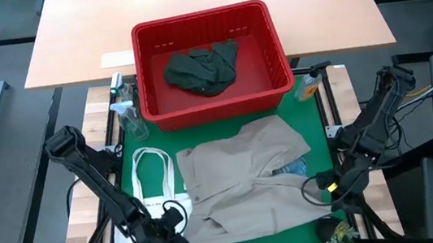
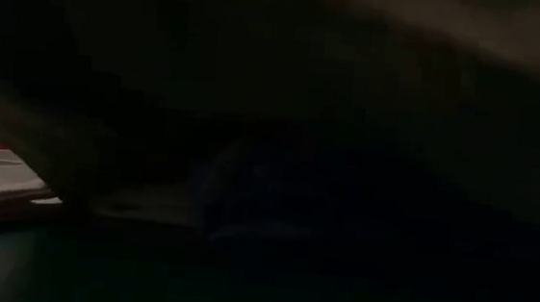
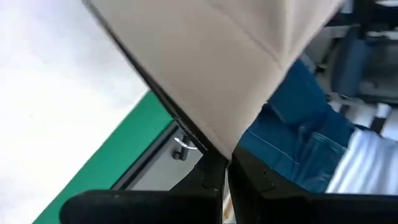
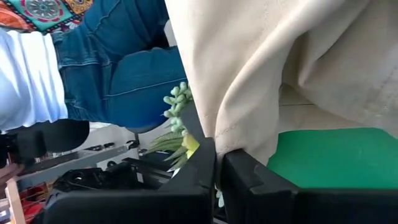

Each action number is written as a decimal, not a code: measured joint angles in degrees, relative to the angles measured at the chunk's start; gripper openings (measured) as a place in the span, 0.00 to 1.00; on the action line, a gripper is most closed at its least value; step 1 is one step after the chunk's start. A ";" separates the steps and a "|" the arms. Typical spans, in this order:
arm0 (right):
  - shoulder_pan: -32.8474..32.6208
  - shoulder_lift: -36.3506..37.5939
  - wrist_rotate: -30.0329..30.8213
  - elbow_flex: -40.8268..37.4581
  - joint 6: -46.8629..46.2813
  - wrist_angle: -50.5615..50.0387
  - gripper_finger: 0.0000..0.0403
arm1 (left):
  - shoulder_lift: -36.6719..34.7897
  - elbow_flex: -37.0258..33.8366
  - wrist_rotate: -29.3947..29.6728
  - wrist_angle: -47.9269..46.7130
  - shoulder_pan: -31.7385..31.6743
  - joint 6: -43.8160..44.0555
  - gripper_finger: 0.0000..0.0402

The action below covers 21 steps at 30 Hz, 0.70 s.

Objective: Fold Laundry from Bin
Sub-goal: Fold the light brown shorts

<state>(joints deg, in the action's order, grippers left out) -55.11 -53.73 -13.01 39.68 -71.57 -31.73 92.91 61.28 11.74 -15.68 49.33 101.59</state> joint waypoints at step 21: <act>2.65 -2.42 -9.70 0.00 5.92 -1.79 0.30 | 5.46 0.00 -2.82 -0.01 -1.95 -0.64 0.30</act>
<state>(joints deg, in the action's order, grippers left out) -52.46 -56.15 -22.71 39.68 -65.65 -33.52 98.37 61.28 8.91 -15.70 47.38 100.95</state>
